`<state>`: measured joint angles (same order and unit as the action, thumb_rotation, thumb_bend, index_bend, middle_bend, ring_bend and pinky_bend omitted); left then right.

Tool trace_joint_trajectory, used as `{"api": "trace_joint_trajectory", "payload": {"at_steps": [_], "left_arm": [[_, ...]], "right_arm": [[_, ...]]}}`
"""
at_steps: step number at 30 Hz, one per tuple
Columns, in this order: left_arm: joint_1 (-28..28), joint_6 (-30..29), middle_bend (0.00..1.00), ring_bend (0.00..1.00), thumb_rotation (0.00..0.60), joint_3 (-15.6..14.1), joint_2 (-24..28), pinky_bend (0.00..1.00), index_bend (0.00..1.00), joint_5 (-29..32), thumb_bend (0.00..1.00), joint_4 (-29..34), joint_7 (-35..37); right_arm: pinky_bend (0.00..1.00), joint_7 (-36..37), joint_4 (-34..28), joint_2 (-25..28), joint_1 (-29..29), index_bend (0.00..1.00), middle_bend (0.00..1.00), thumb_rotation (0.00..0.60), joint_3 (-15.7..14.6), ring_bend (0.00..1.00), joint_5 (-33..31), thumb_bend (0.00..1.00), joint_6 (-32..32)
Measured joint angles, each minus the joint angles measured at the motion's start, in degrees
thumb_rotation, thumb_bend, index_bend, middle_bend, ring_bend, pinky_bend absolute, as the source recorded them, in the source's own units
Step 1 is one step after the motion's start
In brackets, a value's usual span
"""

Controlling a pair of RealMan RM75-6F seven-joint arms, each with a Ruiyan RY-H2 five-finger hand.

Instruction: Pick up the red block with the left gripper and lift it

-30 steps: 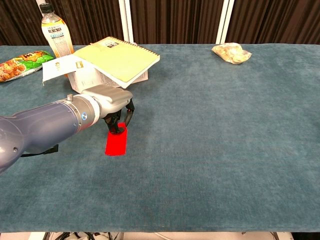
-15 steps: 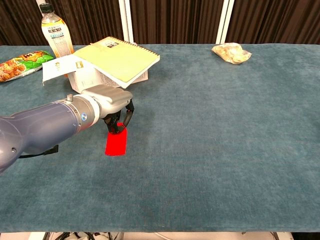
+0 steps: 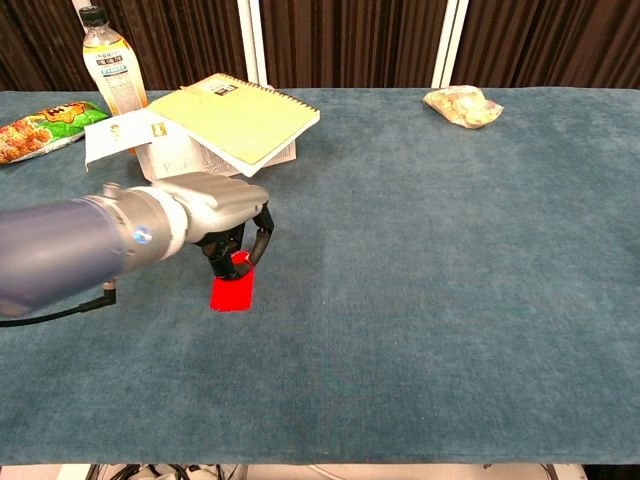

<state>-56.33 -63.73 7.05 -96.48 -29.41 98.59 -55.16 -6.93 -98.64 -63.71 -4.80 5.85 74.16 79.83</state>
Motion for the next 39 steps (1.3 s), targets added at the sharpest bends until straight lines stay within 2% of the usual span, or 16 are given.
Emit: {"api": "trace_joint_trajectory", "payload": {"at_steps": [7, 11, 14, 25, 32, 39], "left_arm": [[1.1, -3.7, 1.00, 1.00, 0.600, 0.3, 9.0, 0.96, 0.66, -2.3, 0.53, 14.3, 0.6], [0.8, -5.7, 1.00, 1.00, 0.600, 3.6, 13.4, 0.96, 0.66, -3.2, 0.53, 20.1, 1.7], [-0.3, -6.3, 1.00, 1.00, 0.600, 6.1, 14.6, 0.96, 0.66, -1.5, 0.53, 21.7, 2.0], [-8.1, -9.3, 1.00, 1.00, 0.600, 14.0, 13.7, 0.96, 0.66, 8.8, 0.53, 20.9, -0.8], [-16.4, -15.2, 1.00, 1.00, 0.600, 19.0, 11.2, 0.96, 0.66, 20.2, 0.53, 17.7, -7.4], [-22.2, -20.9, 1.00, 1.00, 0.600, 24.8, 10.0, 0.96, 0.66, 28.3, 0.53, 14.3, -11.8]], "right_arm": [[0.15, -0.3, 0.0, -0.1, 0.1, 0.26, 0.10, 0.600, 0.1, 0.14, -0.2, 0.06, 0.2], [0.15, -0.5, 0.0, -0.2, 0.0, 0.26, 0.10, 0.600, 0.1, 0.14, -0.2, 0.06, 0.2], [0.15, -0.6, 0.0, -0.2, 0.0, 0.26, 0.10, 0.600, 0.1, 0.14, -0.2, 0.06, 0.2], [0.15, -0.9, 0.1, -0.3, 0.0, 0.26, 0.10, 0.600, 0.1, 0.14, -0.2, 0.06, 0.3], [0.15, -1.1, 0.2, -0.3, 0.0, 0.26, 0.10, 0.600, -0.1, 0.14, 0.2, 0.06, 0.3], [0.15, -1.0, 0.2, -0.3, -0.1, 0.26, 0.10, 0.600, 0.0, 0.14, 0.0, 0.06, 0.2]]}}
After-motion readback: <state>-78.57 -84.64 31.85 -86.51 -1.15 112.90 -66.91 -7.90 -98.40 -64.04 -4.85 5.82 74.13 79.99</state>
